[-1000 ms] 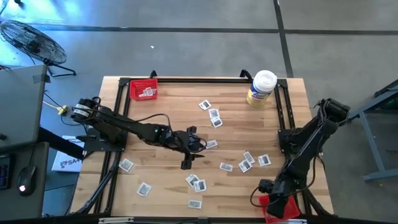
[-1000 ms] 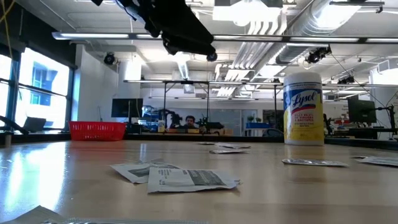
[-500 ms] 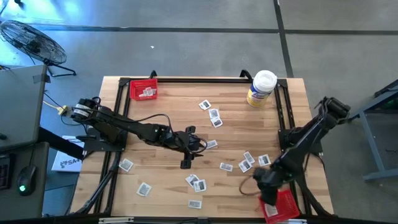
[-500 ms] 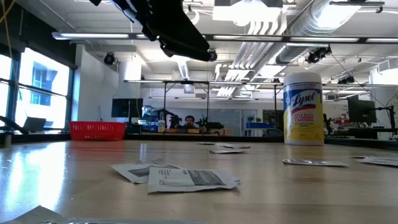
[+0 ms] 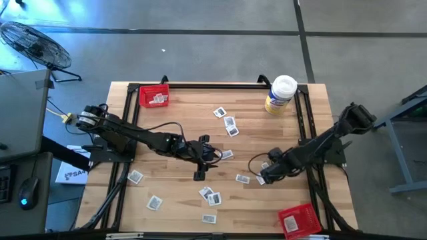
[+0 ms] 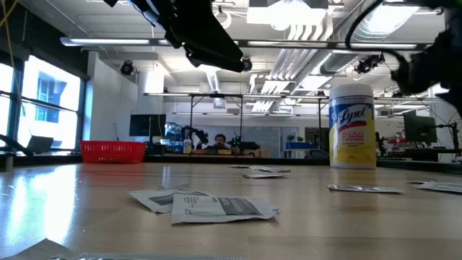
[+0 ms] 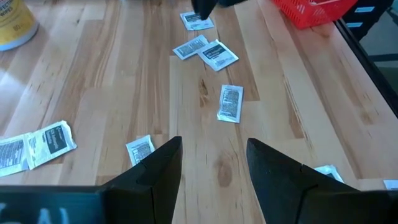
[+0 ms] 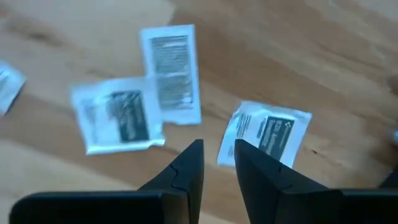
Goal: Pick & Place First Aid Supplies
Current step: Put the white and gray towelette pack into the bottom red bin
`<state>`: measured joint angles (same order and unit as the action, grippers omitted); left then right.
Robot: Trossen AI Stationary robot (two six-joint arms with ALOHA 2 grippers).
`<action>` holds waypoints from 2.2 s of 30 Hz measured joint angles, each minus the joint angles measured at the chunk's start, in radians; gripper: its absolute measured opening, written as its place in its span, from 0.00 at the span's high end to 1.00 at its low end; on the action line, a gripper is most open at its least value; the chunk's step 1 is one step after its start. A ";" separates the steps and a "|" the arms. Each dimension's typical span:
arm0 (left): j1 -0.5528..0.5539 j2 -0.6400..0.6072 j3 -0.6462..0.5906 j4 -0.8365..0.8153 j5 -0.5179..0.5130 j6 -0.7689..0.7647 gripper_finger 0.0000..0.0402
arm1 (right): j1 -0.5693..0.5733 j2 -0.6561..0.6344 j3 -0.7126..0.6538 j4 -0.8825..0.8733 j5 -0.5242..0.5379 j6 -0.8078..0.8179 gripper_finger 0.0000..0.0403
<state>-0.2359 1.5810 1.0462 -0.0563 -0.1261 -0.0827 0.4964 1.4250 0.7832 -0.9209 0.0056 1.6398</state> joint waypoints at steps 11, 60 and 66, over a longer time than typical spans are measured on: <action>0.000 0.000 0.000 -0.006 0.000 0.000 0.56 | -0.078 0.000 -0.130 0.107 -0.021 0.002 0.79; 0.000 0.000 0.000 -0.015 0.034 -0.020 0.56 | 0.442 0.002 0.298 0.120 -0.231 0.019 1.00; 0.000 0.000 0.000 -0.014 0.034 -0.020 0.56 | 0.580 0.002 0.193 0.286 -0.092 0.113 0.99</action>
<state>-0.2362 1.5814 1.0458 -0.0700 -0.0921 -0.1028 1.0761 1.4265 0.9764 -0.6344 -0.0863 1.7525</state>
